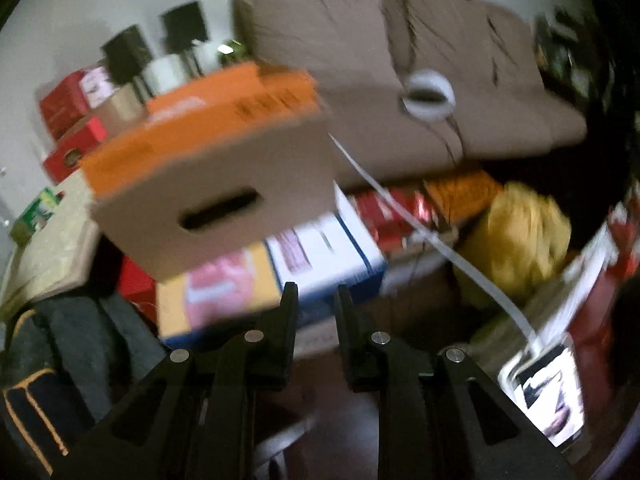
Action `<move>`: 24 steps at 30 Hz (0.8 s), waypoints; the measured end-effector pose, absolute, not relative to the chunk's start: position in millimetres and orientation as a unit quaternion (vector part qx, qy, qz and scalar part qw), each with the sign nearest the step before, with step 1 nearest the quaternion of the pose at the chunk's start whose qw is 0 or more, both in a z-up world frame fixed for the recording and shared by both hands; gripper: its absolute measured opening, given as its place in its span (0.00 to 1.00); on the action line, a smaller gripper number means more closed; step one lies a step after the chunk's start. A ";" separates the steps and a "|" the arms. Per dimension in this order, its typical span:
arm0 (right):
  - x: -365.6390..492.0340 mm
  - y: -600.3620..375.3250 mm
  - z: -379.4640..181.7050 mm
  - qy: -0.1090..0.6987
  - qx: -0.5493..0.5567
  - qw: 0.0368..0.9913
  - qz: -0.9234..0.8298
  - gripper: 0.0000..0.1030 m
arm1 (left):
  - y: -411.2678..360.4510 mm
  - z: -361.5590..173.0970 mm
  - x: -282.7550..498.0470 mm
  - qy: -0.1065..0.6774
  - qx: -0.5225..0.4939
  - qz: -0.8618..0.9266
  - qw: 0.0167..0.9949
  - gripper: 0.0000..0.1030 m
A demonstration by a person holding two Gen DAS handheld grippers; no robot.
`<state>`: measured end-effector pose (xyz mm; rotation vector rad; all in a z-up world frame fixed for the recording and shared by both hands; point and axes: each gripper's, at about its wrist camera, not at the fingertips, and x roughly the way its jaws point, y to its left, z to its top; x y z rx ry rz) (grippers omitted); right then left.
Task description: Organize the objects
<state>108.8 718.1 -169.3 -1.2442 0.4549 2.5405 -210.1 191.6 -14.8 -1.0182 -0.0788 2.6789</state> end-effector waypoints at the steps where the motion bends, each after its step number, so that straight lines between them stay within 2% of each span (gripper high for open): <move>1: 110.1 721.9 -181.0 0.167 -0.437 0.137 0.873 0.19 | 193.4 -16.1 -212.4 -0.026 -0.353 0.925 0.134 0.09; 5: 105.3 727.2 -254.3 0.242 -0.472 0.097 0.842 0.19 | 204.3 -24.5 -218.4 -0.023 -0.364 0.921 0.136 0.09; 16: 60.3 713.9 -453.9 0.312 -0.556 0.030 0.770 0.19 | 219.4 -29.3 -216.6 -0.005 -0.367 0.921 0.133 0.09; 20: 53.8 709.6 -542.8 0.361 -0.587 0.024 0.724 0.19 | 212.5 -18.5 -212.6 -0.008 -0.353 0.927 0.125 0.09; 24: 59.8 696.4 -607.6 0.377 -0.617 0.034 0.690 0.19 | 203.0 -14.2 -206.4 -0.010 -0.343 0.933 0.107 0.09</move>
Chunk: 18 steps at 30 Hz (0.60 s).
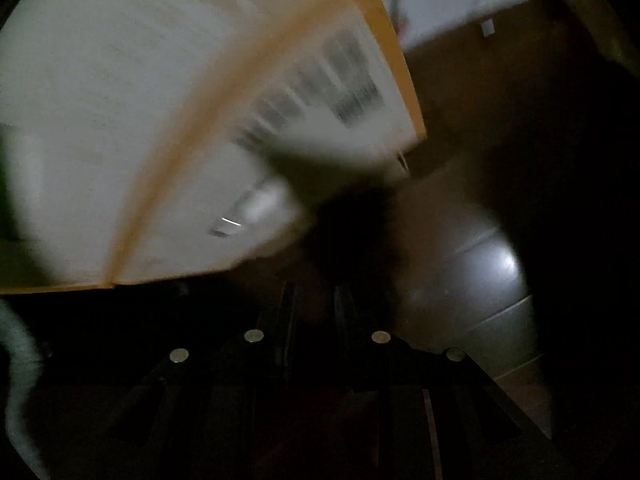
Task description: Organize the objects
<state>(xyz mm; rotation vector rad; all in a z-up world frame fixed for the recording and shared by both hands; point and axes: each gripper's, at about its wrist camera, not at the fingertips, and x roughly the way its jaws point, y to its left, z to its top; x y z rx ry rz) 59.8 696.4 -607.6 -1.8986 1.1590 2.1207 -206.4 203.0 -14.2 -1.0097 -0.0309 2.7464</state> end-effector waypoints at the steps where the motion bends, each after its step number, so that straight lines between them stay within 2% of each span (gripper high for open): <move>1: 62.0 691.1 -618.5 0.372 -0.626 0.036 0.684 0.19 | 202.1 -14.6 -206.0 -0.013 -0.343 0.933 0.106 0.09; 4: 67.2 669.0 -641.3 0.311 -0.656 0.064 0.684 0.22 | 204.8 -19.8 -205.9 -0.019 -0.346 0.932 0.104 0.09; 6: 70.3 658.8 -647.5 0.299 -0.651 0.074 0.694 0.37 | 210.4 -22.7 -205.1 -0.014 -0.346 0.932 0.101 0.09; 10: 74.4 657.5 -644.9 0.299 -0.618 0.078 0.723 0.47 | 219.5 -24.0 -204.4 -0.015 -0.348 0.932 0.097 0.09; 12: 71.6 658.0 -644.2 0.298 -0.596 0.080 0.741 0.61 | 222.9 -23.1 -203.5 -0.018 -0.350 0.932 0.096 0.09; 13: 70.0 661.9 -644.7 0.299 -0.588 0.079 0.748 0.63 | 224.2 -22.5 -203.4 -0.018 -0.351 0.931 0.096 0.09; 15: 69.1 669.4 -647.0 0.301 -0.565 0.065 0.765 0.80 | 227.5 -20.8 -200.2 -0.022 -0.354 0.930 0.095 0.09; 18: 65.0 667.0 -652.1 0.278 -0.554 0.036 0.784 0.80 | 232.8 -12.9 -189.5 -0.021 -0.348 0.932 0.100 0.09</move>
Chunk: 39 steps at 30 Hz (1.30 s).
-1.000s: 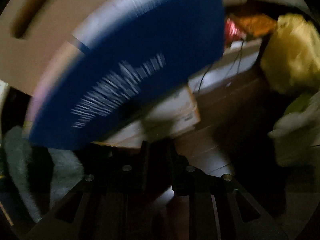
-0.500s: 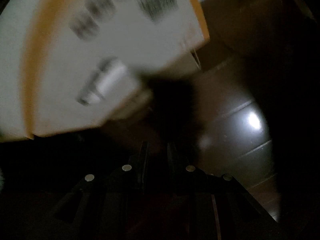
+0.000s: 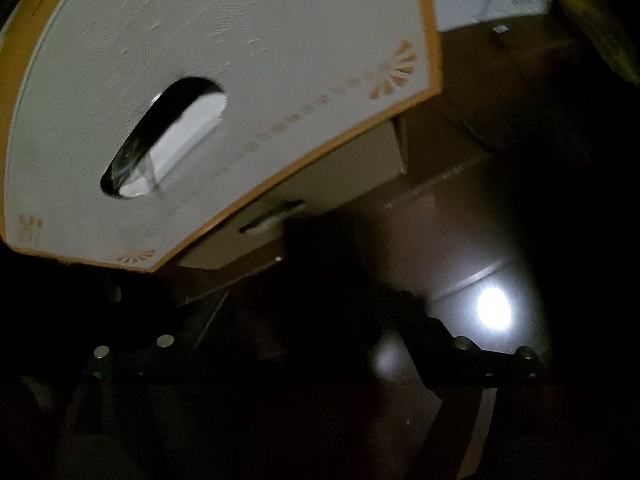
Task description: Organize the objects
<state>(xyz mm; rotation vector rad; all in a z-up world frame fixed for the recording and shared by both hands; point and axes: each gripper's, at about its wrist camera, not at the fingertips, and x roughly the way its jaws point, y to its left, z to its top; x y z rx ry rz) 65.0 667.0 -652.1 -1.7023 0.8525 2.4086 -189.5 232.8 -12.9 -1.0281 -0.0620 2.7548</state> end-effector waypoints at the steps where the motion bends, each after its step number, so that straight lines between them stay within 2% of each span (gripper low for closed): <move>1: 64.0 663.3 -655.8 0.261 -0.558 0.029 0.788 0.80 | 234.9 -8.9 -185.2 -0.015 -0.340 0.936 0.095 0.09; 7: 61.8 644.1 -676.1 0.236 -0.577 0.015 0.781 0.80 | 247.8 2.9 -174.3 0.001 -0.320 0.943 0.088 0.09; 13: 37.7 624.5 -688.8 0.155 -0.593 0.029 0.789 0.79 | 259.5 0.5 -173.3 0.007 -0.329 0.940 0.086 0.09; 15: 30.0 618.0 -698.3 0.129 -0.612 0.025 0.780 0.59 | 262.8 1.1 -171.4 0.009 -0.327 0.941 0.083 0.09; 16: 27.9 614.2 -700.2 0.117 -0.616 0.022 0.779 0.55 | 265.6 1.9 -170.6 0.011 -0.327 0.941 0.082 0.09; 21: 24.2 608.1 -705.3 0.098 -0.621 0.007 0.778 0.53 | 279.8 5.4 -166.8 0.022 -0.321 0.943 0.086 0.09; 23: 23.4 606.9 -711.5 0.101 -0.630 -0.002 0.770 0.44 | 287.0 5.3 -164.6 0.030 -0.320 0.943 0.088 0.09; 27: 20.9 609.3 -710.7 0.109 -0.622 0.000 0.775 0.42 | 294.8 4.5 -163.1 0.033 -0.320 0.943 0.089 0.09; 28: 19.2 611.2 -710.3 0.113 -0.621 0.005 0.776 0.38 | 295.6 5.1 -162.8 0.034 -0.320 0.943 0.089 0.09; 30: 15.8 614.5 -710.4 0.117 -0.623 0.011 0.774 0.11 | 294.8 7.1 -161.2 0.034 -0.317 0.944 0.088 0.09; 31: 14.2 616.1 -710.8 0.122 -0.625 0.011 0.771 0.07 | 292.9 8.9 -160.2 0.034 -0.315 0.944 0.086 0.09; 35: 13.4 620.5 -707.2 0.130 -0.620 0.020 0.774 0.03 | 281.7 17.4 -156.0 0.021 -0.310 0.947 0.079 0.09; 39: 24.1 639.7 -693.9 0.180 -0.585 0.027 0.790 0.00 | 268.4 26.7 -151.4 0.013 -0.301 0.951 0.065 0.09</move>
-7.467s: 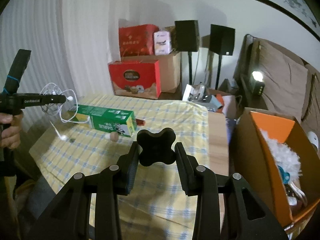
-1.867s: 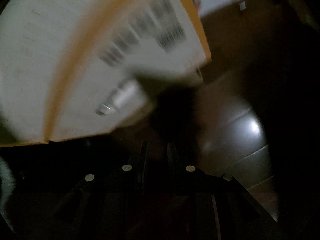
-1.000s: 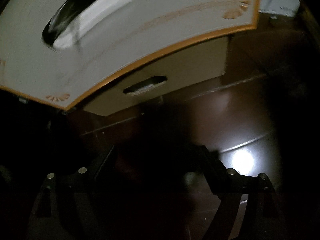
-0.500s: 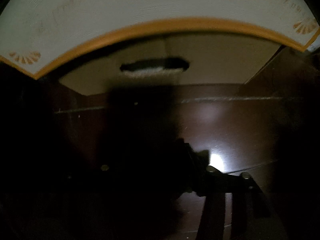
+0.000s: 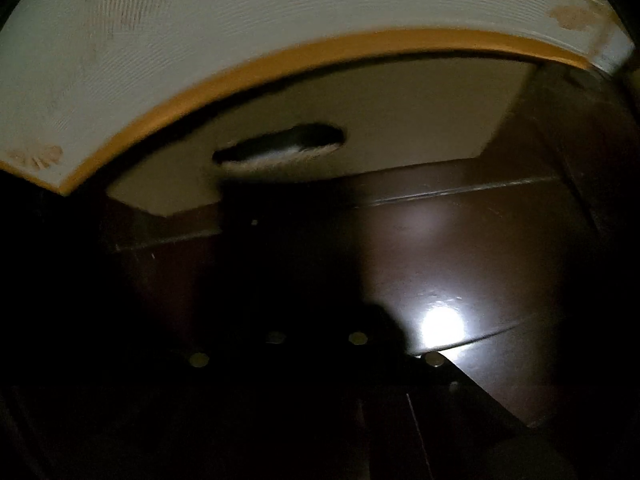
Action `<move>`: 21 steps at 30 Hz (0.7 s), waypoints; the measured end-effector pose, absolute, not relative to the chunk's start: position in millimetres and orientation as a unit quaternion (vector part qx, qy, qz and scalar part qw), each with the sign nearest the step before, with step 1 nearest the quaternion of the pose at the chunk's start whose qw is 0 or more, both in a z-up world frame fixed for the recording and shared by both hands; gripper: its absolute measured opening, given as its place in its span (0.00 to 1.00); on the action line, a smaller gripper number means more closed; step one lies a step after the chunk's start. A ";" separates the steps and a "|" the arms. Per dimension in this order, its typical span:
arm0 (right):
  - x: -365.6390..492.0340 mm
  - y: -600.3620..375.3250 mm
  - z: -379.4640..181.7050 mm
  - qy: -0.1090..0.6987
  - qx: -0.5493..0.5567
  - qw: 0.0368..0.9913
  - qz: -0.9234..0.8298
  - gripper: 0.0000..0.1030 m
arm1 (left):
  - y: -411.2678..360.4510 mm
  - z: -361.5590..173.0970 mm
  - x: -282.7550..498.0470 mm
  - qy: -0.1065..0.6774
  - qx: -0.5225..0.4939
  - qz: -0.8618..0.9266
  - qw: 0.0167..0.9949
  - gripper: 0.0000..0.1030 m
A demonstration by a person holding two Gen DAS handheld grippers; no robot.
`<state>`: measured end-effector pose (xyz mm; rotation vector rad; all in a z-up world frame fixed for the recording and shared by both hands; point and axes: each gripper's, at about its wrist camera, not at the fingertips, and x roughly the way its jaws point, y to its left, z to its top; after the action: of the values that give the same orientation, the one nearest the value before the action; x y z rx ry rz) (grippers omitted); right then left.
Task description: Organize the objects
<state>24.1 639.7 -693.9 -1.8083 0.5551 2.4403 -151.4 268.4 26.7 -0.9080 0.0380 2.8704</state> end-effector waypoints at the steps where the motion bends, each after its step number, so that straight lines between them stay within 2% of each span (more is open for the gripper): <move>1: 28.6 646.9 -690.3 0.200 -0.574 0.026 0.793 0.00 | 265.1 29.0 -150.1 0.010 -0.298 0.952 0.065 0.09; 5: 67.2 688.3 -671.8 0.318 -0.505 0.031 0.802 0.00 | 257.8 32.5 -147.8 0.004 -0.287 0.956 0.059 0.09; 9: 117.3 710.3 -671.8 0.378 -0.476 0.044 0.793 0.00 | 254.4 25.3 -151.3 -0.002 -0.297 0.953 0.059 0.09; 17: 192.6 708.8 -711.4 0.404 -0.495 0.070 0.766 0.00 | 260.3 17.4 -154.5 0.002 -0.303 0.952 0.053 0.09; 21: 182.5 689.1 -717.8 0.345 -0.507 0.075 0.786 0.05 | 264.4 11.9 -155.7 0.007 -0.308 0.950 0.052 0.09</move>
<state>182.5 689.1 -717.8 -1.5201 1.0347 2.3592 -155.7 264.4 11.9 -0.9355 0.0222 2.8899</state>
